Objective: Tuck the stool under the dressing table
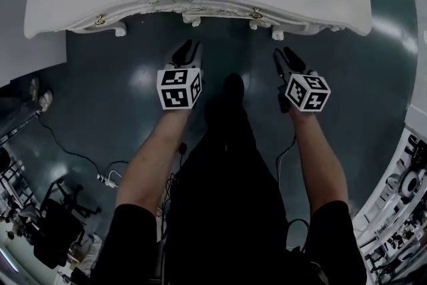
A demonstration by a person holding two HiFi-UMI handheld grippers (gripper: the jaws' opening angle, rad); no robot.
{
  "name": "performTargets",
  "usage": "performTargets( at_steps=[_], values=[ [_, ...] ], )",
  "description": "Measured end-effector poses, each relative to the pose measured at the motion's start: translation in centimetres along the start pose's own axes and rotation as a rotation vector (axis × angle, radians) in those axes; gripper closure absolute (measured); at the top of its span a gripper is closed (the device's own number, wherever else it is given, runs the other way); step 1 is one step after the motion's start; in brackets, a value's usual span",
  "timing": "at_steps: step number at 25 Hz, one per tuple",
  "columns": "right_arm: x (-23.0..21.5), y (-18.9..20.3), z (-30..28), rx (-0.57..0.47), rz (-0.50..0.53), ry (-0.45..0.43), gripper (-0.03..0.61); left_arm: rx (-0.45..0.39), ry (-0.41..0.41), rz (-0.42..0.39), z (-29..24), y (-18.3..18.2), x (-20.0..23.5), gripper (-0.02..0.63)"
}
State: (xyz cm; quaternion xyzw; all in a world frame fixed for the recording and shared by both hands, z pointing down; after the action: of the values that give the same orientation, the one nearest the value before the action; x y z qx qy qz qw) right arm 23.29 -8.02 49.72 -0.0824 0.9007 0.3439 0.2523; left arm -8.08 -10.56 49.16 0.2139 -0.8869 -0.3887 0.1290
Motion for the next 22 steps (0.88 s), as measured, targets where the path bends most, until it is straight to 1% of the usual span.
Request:
performTargets(
  at_steps=[5,8,11,15,20,22],
  values=[
    [4.0,-1.6,4.8,-0.055,-0.012,-0.047,0.453,-0.012,0.073,-0.056,5.2,-2.7,-3.2,0.535],
    [6.3,-2.2,7.5,-0.079,-0.029,-0.061,0.459,-0.025,0.087,-0.054,8.3,-4.2,-4.4,0.558],
    [8.5,-3.1,9.9,-0.094,-0.022,-0.070,0.462,-0.048,0.090,-0.068,11.1,-6.1,-5.5,0.577],
    [11.7,-3.8,13.5,-0.114,0.005,-0.102,0.471,-0.086,0.101,-0.093,15.0,-8.1,-7.1,0.596],
    [15.6,-4.2,17.9,-0.099,0.083,-0.172,0.477,-0.125,0.119,-0.109,19.7,-10.3,-8.9,0.601],
    [16.8,-4.3,19.4,-0.099,0.099,-0.190,0.479,-0.143,0.124,-0.114,21.4,-10.9,-9.3,0.603]
  ],
)
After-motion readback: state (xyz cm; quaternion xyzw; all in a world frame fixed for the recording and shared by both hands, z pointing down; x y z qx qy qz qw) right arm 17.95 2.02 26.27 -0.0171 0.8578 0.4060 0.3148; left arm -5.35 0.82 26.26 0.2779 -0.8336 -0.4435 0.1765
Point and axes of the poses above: the fingertips, and each gripper's own axes: z backward along the fingers, x to its left, y out of its underside, the point moved 9 cm from there along z, backward along the fingers, and after that the axes turned 14 degrees about -z, right-handed, at the moved point
